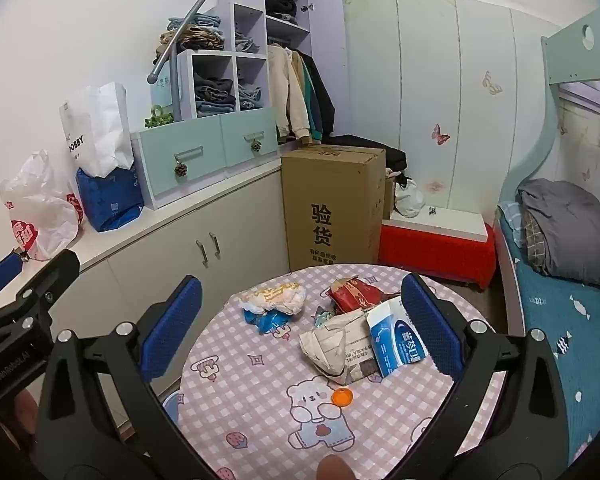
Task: Collect trash
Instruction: 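Move both tools toward the cluttered pink table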
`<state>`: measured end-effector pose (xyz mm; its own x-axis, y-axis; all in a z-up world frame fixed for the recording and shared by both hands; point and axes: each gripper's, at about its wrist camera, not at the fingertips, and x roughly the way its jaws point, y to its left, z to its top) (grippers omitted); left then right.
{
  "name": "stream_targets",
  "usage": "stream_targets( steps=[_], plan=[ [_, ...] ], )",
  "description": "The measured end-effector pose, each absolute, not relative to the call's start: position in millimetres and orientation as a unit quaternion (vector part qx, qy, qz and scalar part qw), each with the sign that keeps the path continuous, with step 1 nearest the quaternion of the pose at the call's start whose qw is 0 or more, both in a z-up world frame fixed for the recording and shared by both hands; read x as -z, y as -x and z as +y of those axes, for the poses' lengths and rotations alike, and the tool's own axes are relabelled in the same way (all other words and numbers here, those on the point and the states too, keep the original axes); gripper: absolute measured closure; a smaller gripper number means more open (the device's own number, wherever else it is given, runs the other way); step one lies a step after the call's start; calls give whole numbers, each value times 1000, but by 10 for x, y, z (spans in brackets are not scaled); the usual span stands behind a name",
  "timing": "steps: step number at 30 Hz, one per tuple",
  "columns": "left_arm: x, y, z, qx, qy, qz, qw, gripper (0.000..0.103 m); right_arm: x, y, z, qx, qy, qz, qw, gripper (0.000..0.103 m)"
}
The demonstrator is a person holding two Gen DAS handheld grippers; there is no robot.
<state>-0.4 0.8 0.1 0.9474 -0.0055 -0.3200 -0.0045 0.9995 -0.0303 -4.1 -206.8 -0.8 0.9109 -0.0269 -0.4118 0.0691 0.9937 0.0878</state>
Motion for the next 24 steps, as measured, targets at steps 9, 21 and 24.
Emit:
stream_targets(
  steps=[9,21,24],
  plan=[
    [15,14,33,0,15,160,987,4,-36,-12,-1996,25,-52,209,976,6],
    [86,-65,35,19,25,170,985,4,-78,28,-2067,24,-52,205,977,6],
    [96,-72,26,20,26,169,985,4,-73,29,-2072,23,-53,204,977,6]
  ],
)
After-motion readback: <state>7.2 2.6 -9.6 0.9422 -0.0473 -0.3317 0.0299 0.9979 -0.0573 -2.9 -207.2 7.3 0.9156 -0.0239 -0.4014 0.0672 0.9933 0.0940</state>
